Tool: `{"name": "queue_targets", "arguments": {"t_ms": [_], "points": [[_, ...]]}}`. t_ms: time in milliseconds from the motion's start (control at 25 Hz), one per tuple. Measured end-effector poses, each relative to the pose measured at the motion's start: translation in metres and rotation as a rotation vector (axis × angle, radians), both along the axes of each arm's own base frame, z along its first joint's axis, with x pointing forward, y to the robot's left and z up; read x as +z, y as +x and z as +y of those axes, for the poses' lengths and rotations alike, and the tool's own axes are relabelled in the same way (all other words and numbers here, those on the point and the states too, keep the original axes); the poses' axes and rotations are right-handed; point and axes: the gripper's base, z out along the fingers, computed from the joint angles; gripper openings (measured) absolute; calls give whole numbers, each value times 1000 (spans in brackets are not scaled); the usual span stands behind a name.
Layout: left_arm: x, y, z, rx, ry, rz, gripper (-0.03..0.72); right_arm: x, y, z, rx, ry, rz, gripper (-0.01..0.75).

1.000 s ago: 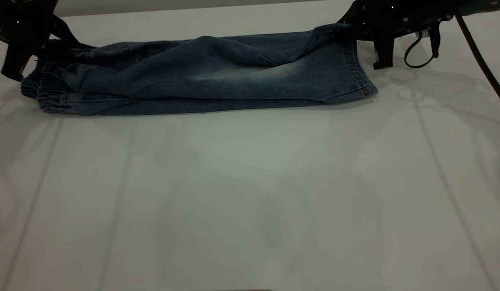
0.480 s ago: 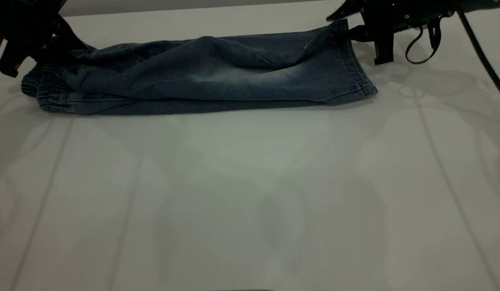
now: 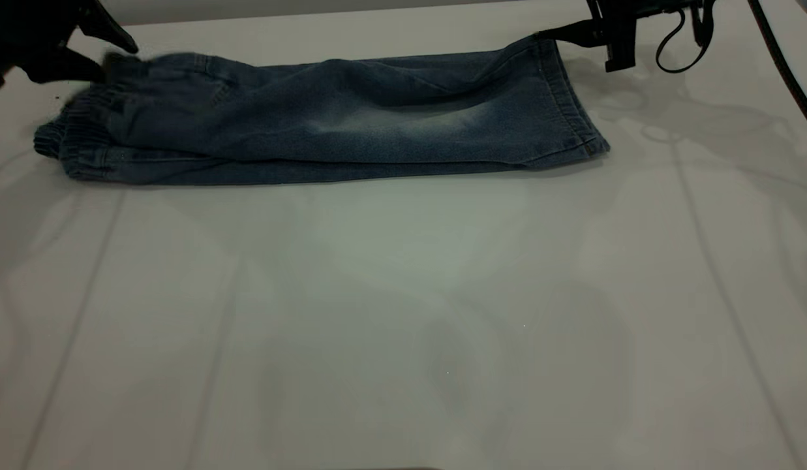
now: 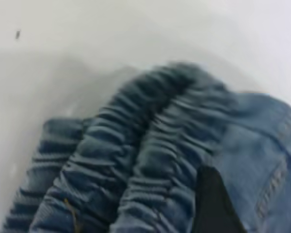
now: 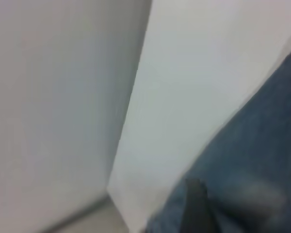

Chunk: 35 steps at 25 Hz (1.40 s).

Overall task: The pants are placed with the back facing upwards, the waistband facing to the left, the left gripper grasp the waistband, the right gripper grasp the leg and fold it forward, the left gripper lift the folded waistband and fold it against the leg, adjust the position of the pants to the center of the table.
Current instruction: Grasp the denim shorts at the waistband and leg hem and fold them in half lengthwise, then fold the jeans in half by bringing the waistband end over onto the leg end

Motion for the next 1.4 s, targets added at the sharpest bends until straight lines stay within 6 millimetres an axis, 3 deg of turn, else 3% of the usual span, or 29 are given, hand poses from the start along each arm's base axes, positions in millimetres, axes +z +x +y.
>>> {"name": "queue_targets", "arguments": {"t_ms": [240,440,720,1000,1400], "points": [[19,-4,-4,-164,50,-29,444,11,-8,12,211,21,-174,444],[25,-16,12,-262,41,34,540,18,-13,20,322,48,-276,469],[4,-31,42,-172,-75,201,557,18,-17,33,381,31,-305,475],[-23,-36,41,-105,-188,318,558,18,-18,36,397,27,-316,474],[-44,-40,41,-88,-206,387,559,18,-18,36,396,28,-316,474]]}}
